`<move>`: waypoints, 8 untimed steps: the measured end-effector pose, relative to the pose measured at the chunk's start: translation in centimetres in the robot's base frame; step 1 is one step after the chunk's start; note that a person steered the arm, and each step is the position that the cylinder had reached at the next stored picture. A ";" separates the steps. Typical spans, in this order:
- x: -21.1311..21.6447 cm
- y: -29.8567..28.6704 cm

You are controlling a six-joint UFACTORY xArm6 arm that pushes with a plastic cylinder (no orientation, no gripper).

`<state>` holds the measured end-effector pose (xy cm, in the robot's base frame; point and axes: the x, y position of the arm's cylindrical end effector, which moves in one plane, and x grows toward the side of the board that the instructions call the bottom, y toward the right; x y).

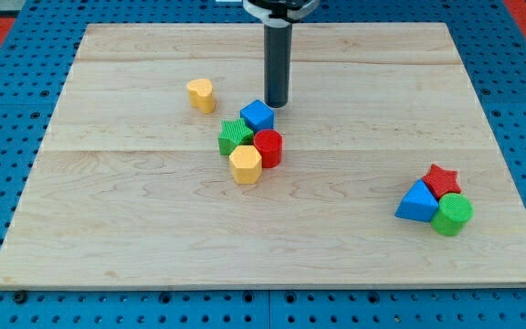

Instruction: Push the blue cube along with the red circle away from the green star and yellow hexagon

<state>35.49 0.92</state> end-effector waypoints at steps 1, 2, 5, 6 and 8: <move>-1.0 -0.8; -1.4 -2.0; 1.4 -3.8; 1.7 -3.8; 1.8 -3.8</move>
